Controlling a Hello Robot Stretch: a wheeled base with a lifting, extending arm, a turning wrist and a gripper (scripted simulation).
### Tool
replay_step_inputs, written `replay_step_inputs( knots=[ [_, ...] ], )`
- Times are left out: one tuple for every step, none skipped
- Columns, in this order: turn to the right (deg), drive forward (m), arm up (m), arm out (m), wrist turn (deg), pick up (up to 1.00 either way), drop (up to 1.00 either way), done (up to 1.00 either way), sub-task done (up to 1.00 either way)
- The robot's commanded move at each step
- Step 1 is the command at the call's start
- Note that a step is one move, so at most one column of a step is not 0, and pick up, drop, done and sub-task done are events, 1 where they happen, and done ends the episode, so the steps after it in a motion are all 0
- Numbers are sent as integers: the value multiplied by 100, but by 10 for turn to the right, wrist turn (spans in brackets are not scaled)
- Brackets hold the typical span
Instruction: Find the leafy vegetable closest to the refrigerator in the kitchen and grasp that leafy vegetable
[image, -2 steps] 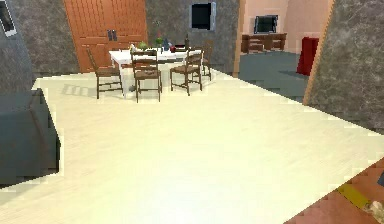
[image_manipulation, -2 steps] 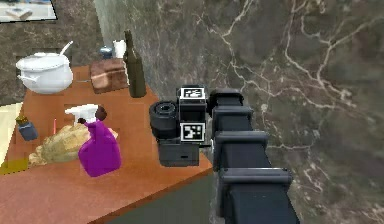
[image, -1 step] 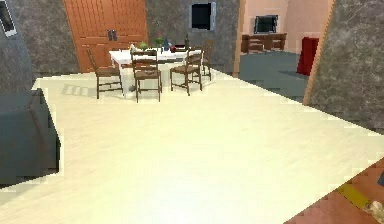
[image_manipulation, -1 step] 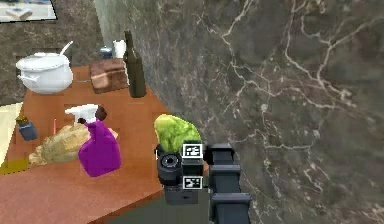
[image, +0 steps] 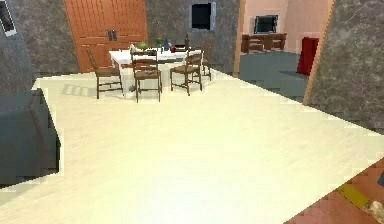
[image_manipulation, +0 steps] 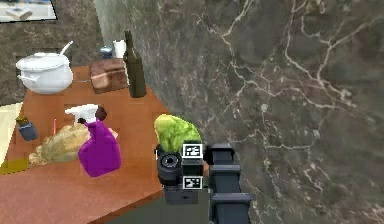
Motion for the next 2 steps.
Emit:
replay_step_inputs(
  knots=[
    [0, 0, 10, 0, 0, 0, 0, 0, 0],
    [0, 0, 0, 0, 0, 0, 0, 100, 0]
  ],
)
